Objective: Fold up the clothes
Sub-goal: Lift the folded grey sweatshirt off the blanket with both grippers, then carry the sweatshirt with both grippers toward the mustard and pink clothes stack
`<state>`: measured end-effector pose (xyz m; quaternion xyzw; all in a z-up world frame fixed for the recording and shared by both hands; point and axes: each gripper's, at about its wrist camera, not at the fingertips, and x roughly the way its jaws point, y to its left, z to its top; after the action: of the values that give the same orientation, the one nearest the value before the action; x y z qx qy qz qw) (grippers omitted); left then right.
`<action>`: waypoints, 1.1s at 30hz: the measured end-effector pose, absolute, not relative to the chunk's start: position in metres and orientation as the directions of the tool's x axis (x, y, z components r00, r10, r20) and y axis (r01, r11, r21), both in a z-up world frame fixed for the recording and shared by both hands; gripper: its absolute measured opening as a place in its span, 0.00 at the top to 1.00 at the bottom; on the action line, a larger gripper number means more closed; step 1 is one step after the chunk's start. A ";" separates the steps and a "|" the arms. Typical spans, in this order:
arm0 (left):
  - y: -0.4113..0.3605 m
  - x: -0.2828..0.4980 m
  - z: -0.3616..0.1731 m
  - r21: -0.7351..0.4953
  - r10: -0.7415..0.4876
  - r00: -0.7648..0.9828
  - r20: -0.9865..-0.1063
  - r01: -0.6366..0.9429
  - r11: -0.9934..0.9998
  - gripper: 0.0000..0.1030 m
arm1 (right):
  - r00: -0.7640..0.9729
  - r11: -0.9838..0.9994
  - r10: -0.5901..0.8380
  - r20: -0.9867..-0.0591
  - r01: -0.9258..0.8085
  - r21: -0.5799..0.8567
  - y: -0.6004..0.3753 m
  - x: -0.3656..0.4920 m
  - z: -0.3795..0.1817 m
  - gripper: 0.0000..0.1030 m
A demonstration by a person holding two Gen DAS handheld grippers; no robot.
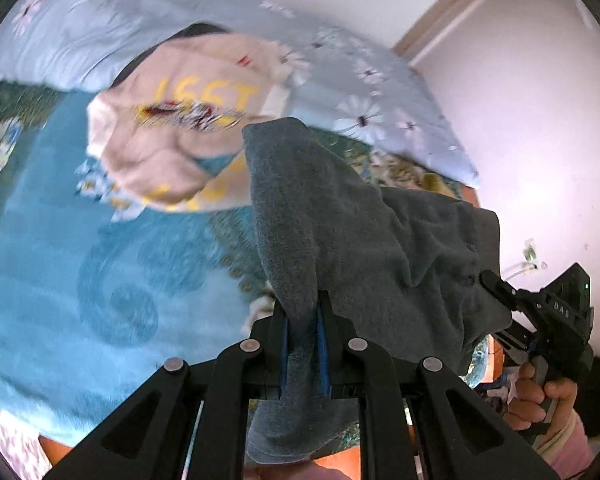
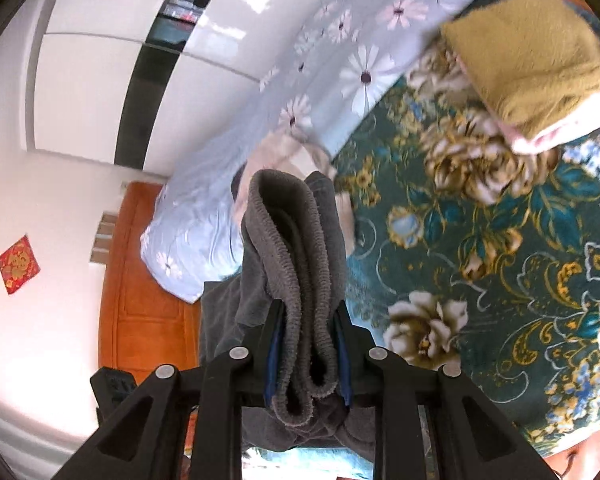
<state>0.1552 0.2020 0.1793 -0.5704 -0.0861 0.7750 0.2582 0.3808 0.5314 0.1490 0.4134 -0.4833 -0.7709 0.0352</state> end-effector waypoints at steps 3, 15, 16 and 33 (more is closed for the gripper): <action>0.205 0.154 0.183 -0.445 0.529 -0.210 -0.822 -0.342 -0.827 0.88 | -0.677 -0.556 -0.408 -0.613 -0.348 0.755 0.531 0.388 0.172 0.76; 0.234 0.167 0.184 -0.541 0.639 -0.118 -0.760 -0.431 -0.723 0.88 | -0.704 -0.578 -0.258 -0.662 -0.436 0.690 0.546 0.446 0.208 0.76; 0.240 0.168 0.185 -0.544 0.643 -0.109 -0.758 -0.438 -0.716 0.88 | -0.706 -0.574 -0.249 -0.663 -0.444 0.688 0.550 0.451 0.209 0.76; 0.392 0.176 0.187 -0.460 0.573 -0.171 -0.802 -0.436 -0.773 0.88 | -0.718 -0.548 -0.331 -0.612 -0.382 0.744 0.711 0.431 0.183 0.76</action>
<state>0.1756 0.3919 0.1870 -0.5525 -0.0618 0.7625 0.3309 0.4310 0.7105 0.1832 0.3750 -0.4751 -0.7959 -0.0162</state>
